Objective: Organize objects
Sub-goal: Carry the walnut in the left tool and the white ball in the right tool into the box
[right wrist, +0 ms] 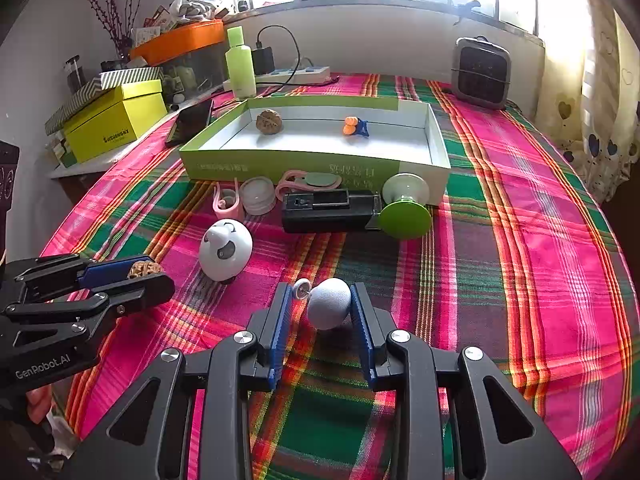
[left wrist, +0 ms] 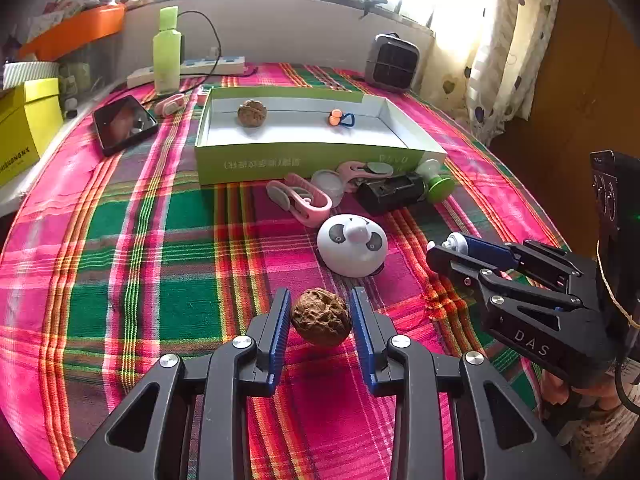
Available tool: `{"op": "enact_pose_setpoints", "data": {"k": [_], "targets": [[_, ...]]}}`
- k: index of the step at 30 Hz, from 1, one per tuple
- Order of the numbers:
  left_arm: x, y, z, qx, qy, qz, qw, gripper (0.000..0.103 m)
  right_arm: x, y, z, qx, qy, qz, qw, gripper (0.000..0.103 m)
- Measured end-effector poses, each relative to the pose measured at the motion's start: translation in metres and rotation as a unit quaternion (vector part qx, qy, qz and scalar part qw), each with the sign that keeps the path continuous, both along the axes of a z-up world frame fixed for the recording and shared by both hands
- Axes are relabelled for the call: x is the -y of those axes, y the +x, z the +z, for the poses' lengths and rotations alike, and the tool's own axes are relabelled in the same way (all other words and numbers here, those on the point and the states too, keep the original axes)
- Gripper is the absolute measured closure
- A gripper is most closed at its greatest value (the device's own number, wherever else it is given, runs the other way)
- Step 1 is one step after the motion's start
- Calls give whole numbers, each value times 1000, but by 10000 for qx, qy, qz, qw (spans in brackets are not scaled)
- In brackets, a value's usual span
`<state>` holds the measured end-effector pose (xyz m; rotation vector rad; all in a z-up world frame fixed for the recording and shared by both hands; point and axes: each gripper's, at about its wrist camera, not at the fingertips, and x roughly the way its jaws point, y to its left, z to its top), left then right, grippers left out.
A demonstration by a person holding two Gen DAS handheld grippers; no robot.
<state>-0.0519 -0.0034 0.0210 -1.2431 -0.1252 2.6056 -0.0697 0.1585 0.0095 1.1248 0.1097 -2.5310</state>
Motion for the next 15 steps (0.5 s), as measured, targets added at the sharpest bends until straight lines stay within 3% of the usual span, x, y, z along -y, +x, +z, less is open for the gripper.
{"op": "enact_pose_setpoints", "data": {"k": [15], "targets": [[1, -18, 12, -198, 15, 84, 9998, 74, 0, -5, 12, -166, -136, 30, 9998, 72]]}}
